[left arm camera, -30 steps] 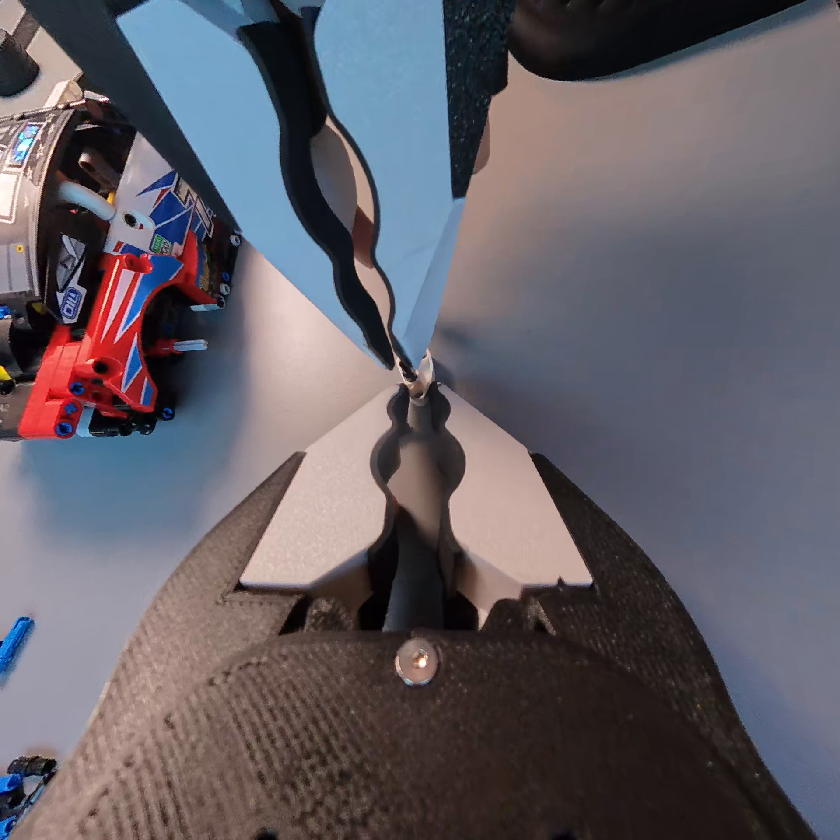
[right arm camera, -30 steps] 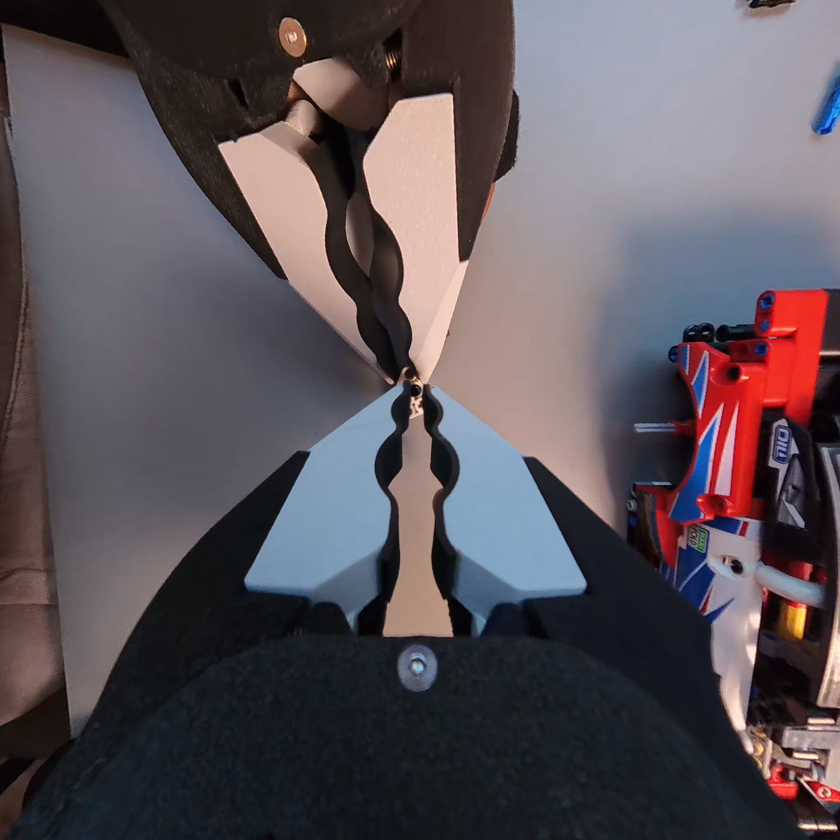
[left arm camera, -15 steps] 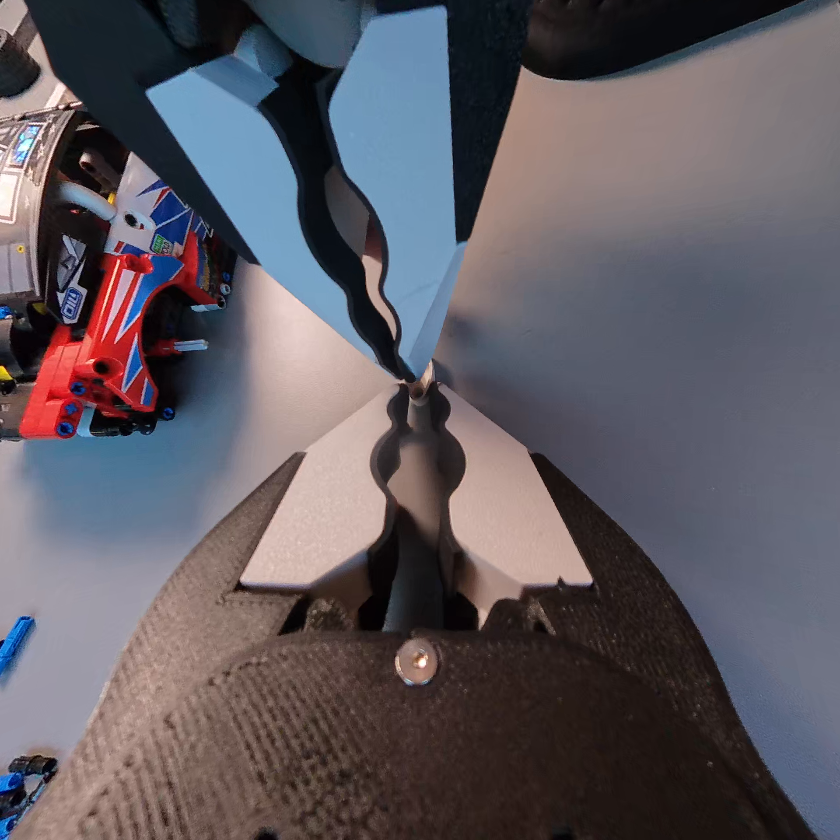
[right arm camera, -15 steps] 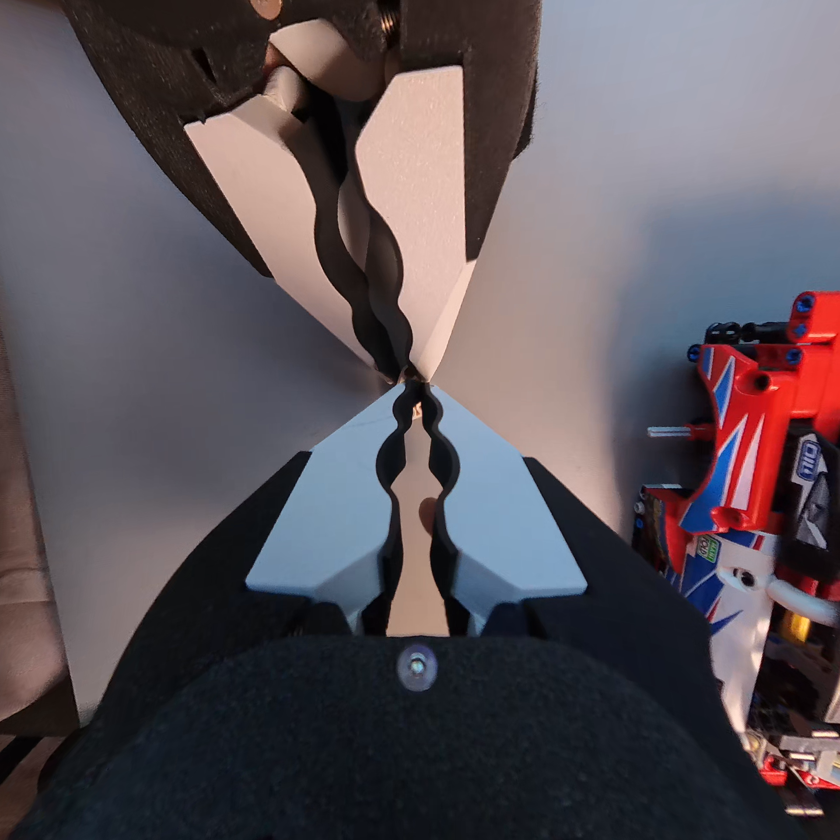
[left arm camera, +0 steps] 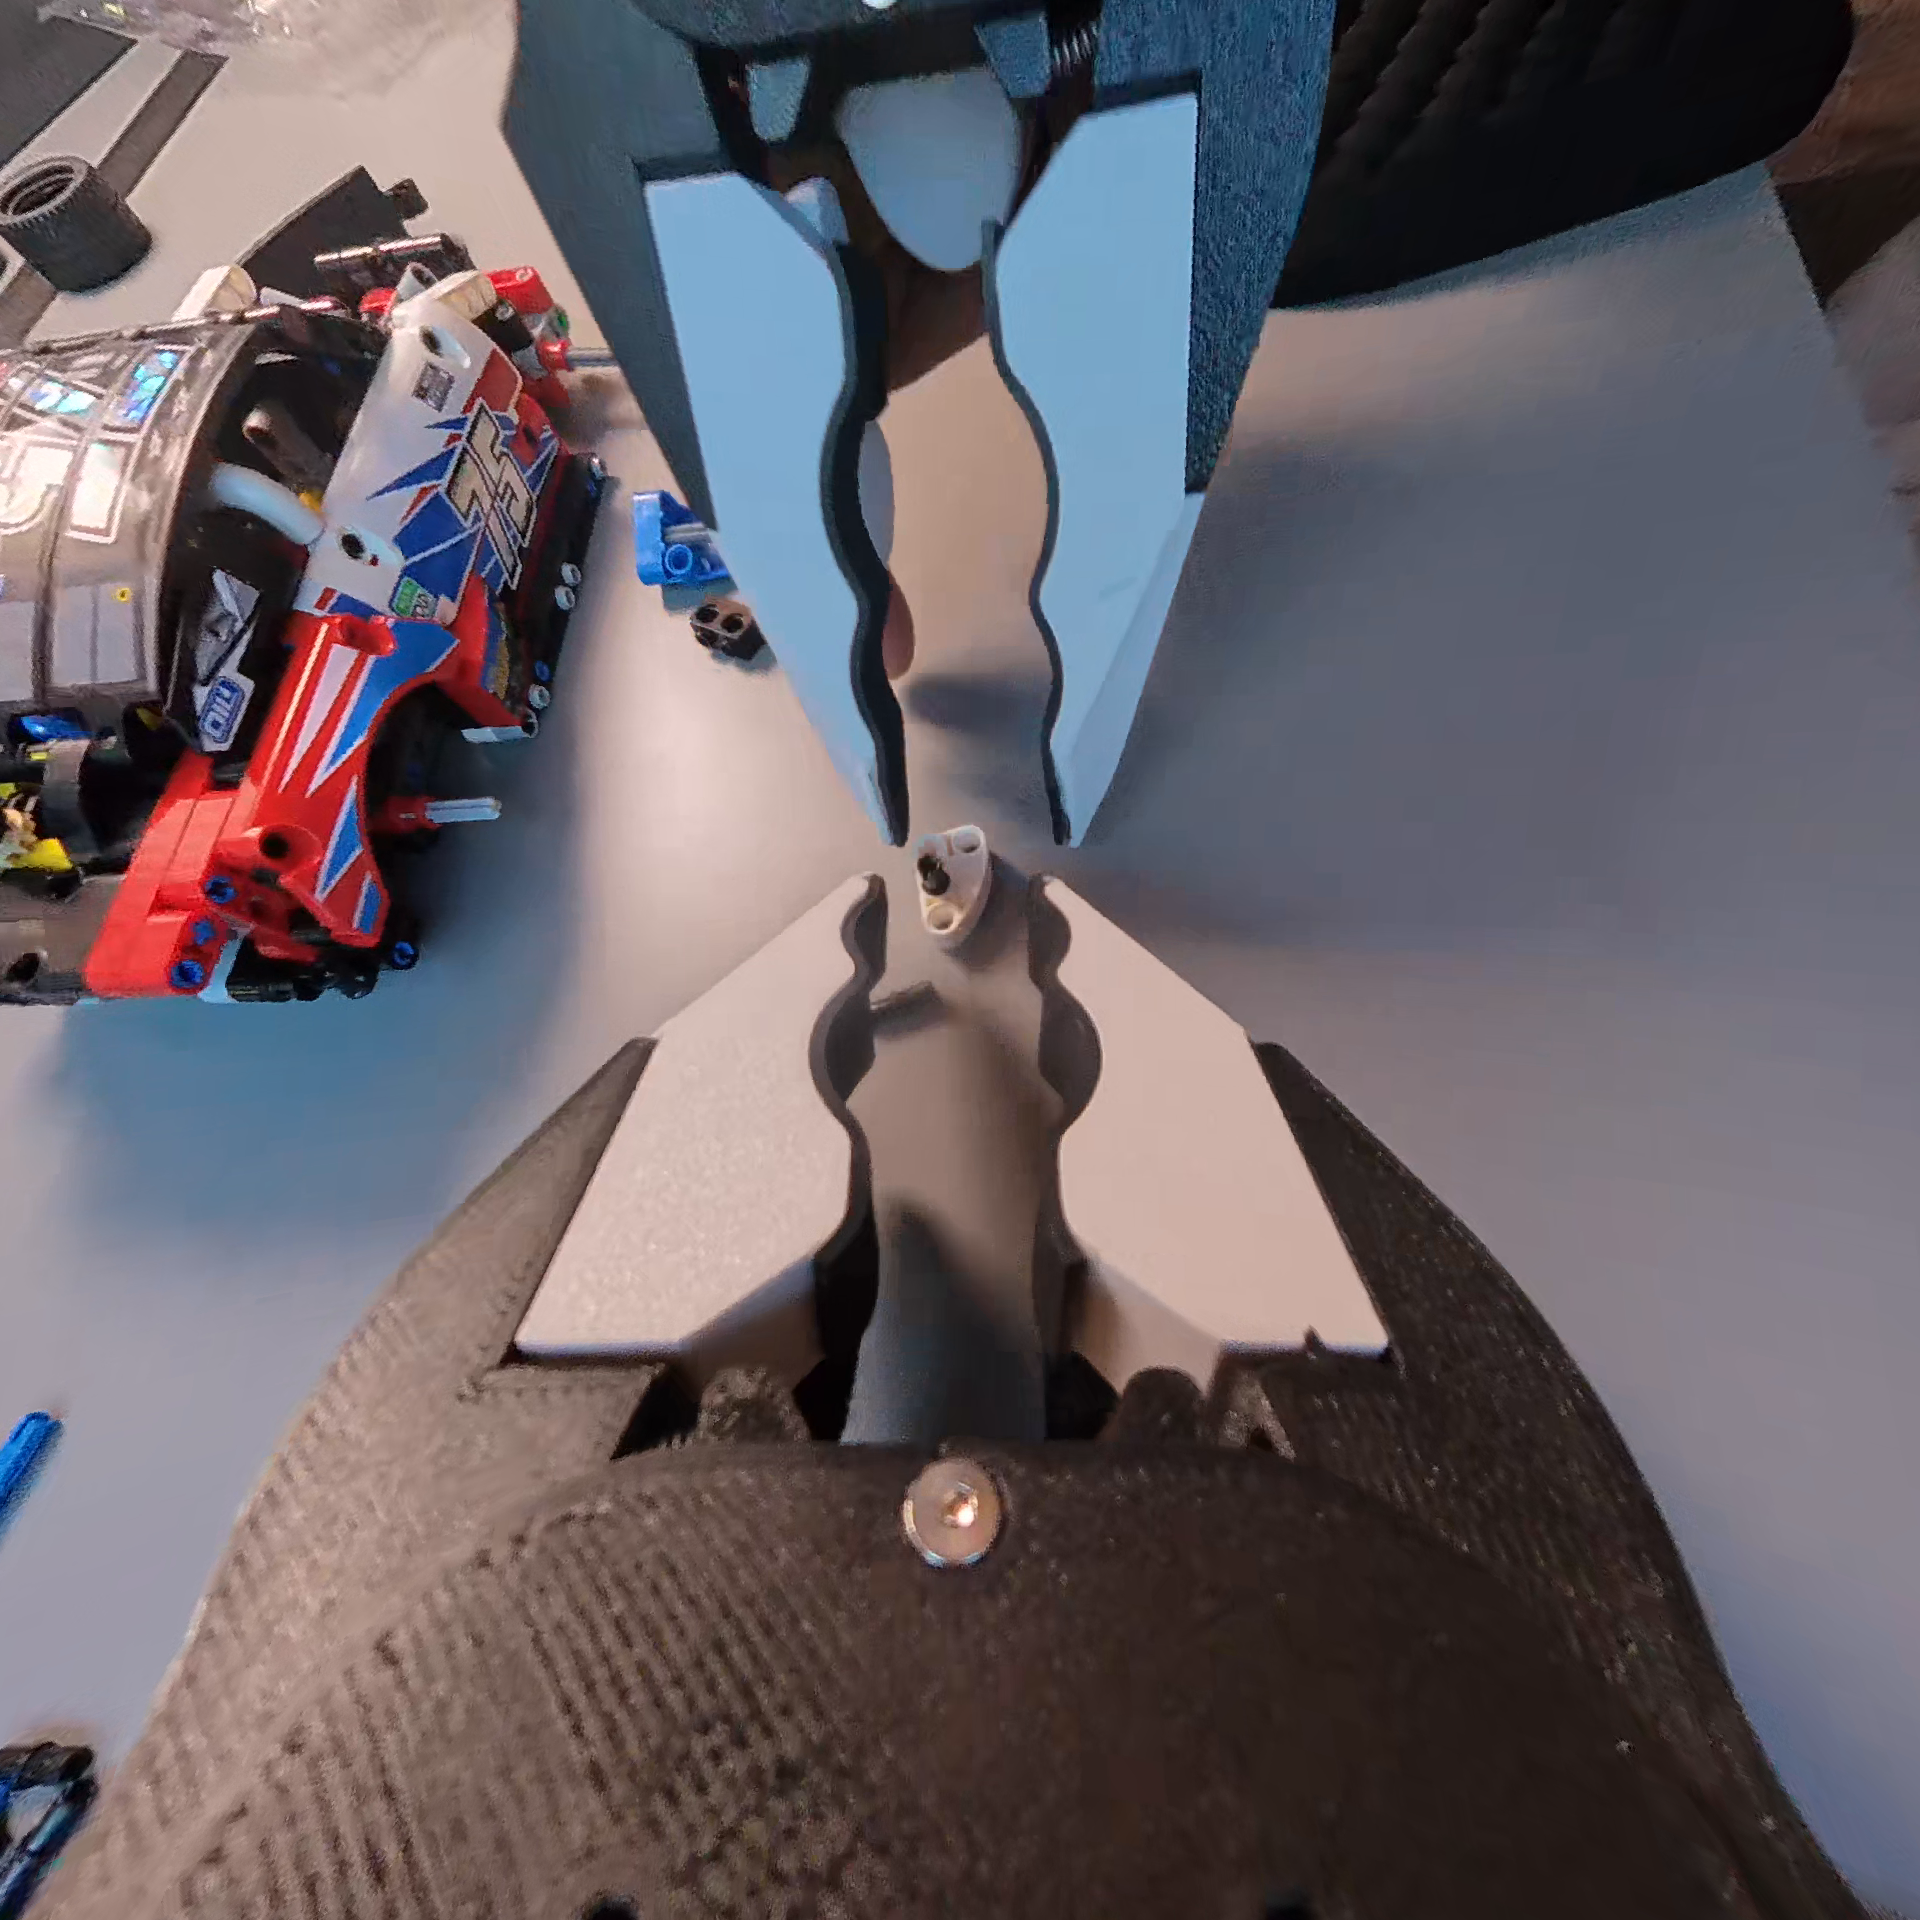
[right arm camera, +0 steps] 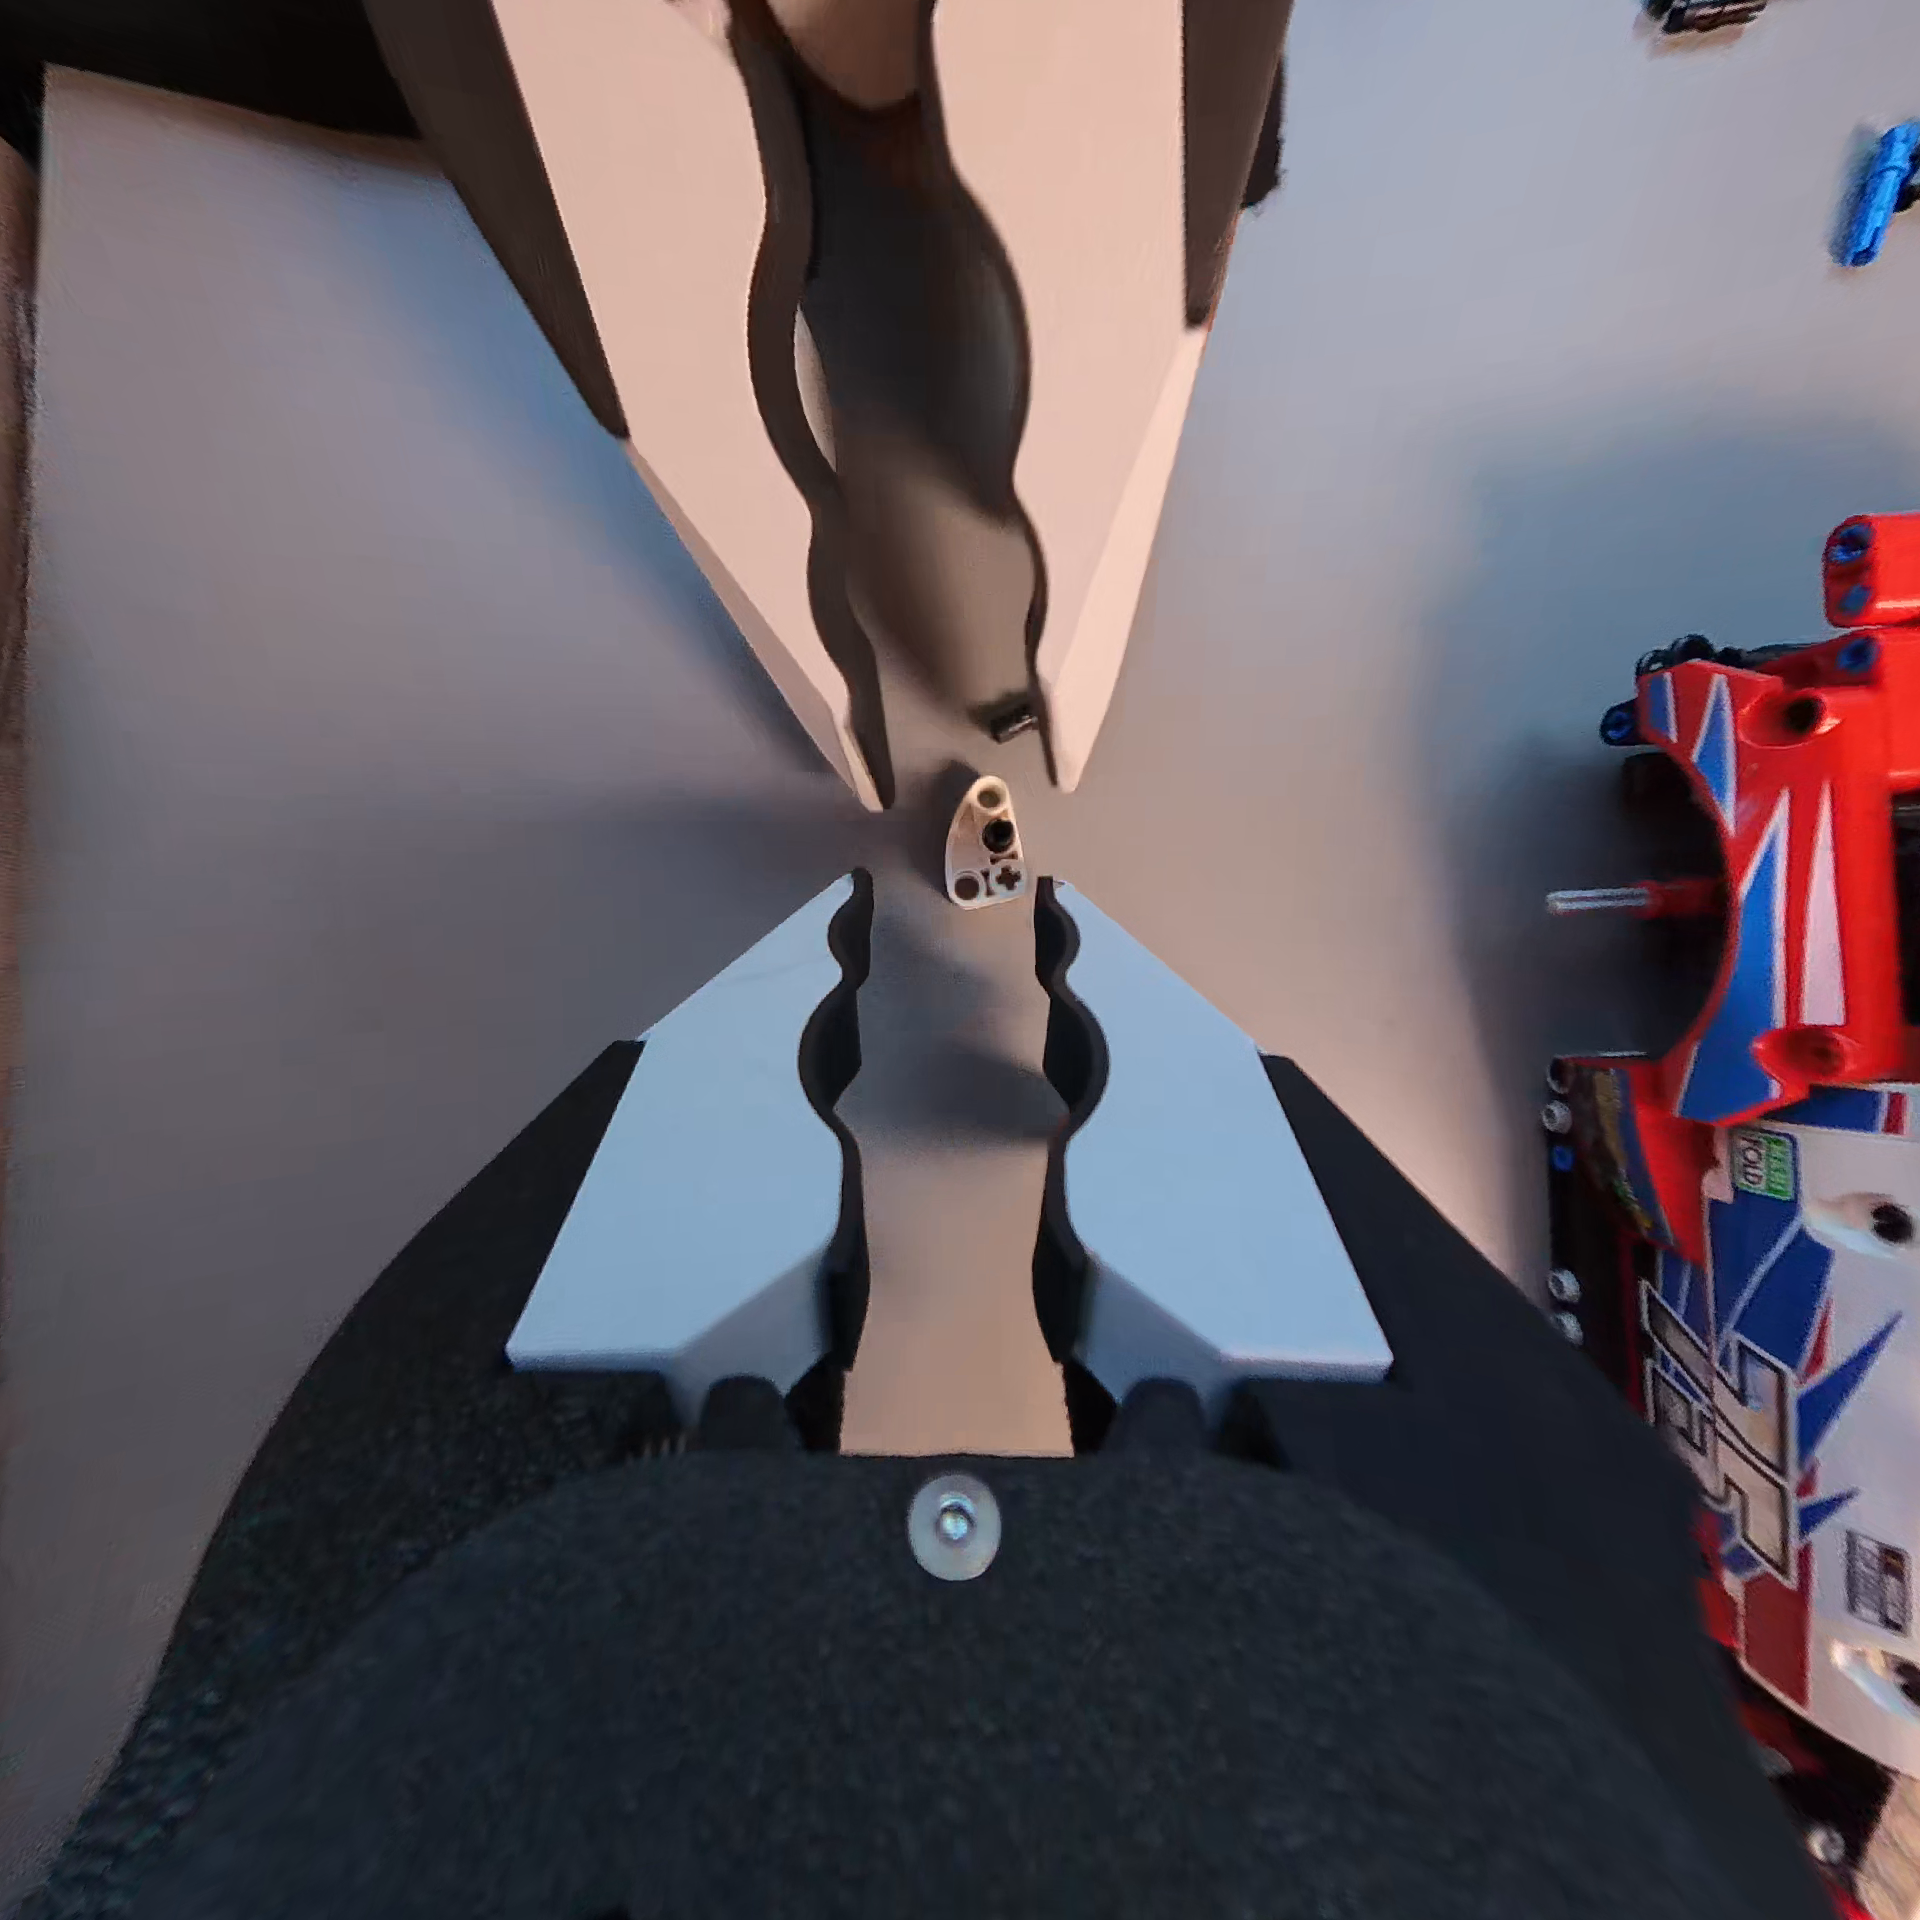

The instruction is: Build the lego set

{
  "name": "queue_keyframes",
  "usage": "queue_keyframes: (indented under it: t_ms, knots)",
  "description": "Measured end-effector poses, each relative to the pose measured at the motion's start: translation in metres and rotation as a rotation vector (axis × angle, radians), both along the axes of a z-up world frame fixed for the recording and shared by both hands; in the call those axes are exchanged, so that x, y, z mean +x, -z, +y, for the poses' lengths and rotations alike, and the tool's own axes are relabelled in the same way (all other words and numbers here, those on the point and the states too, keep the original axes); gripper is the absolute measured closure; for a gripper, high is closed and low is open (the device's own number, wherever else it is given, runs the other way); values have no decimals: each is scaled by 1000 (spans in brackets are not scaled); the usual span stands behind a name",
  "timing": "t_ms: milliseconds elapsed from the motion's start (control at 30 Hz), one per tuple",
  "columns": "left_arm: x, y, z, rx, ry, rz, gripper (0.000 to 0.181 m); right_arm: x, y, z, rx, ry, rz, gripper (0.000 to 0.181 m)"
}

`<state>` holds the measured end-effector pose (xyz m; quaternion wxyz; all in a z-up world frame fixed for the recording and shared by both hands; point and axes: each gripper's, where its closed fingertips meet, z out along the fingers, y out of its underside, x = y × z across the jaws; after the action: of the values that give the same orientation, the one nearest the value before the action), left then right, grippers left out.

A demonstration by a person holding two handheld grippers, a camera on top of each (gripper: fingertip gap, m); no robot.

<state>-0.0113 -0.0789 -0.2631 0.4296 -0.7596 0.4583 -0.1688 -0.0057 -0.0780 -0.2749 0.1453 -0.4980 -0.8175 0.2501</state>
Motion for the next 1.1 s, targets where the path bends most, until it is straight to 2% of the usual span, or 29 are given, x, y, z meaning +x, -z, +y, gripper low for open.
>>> queue_keyframes:
  t_ms: [67, 167, 267, 400, 500, 667, 767, 867, 967, 1100]
  knots:
    - [-8, -3, 1, -9, -13, -14, 150, -4, 3, 1, 0, -9, 2, 154]
    - [-24, -4, 4, -30, -49, -17, 149, -7, 4, 4, 17, -57, -16, 169]
    - [-32, 5, 4, -47, -66, 28, 150, -6, 4, 9, 54, -158, -44, 169]
    - [-27, 12, 3, -54, -37, 68, 153, -3, 4, 20, 112, -306, -73, 169]
    - [-23, 13, 0, -70, 0, 71, 159, -3, 5, 25, 132, -366, -92, 167]
    - [-20, 15, -2, -64, 24, 104, 176, -8, -5, 26, 81, -300, -21, 152]
    - [-18, 15, -4, -51, 25, 116, 181, -7, -18, 23, 26, -222, 79, 152]
    - [-18, 14, -4, -30, 29, 121, 179, 1, -28, 16, -49, -142, 156, 153]
    - [-16, 13, -3, -22, 55, 105, 165, 11, -30, 10, -87, -95, 201, 156]
    - [-9, 14, -6, -67, 103, 86, 168, 22, -30, 1, -142, -53, 236, 157]
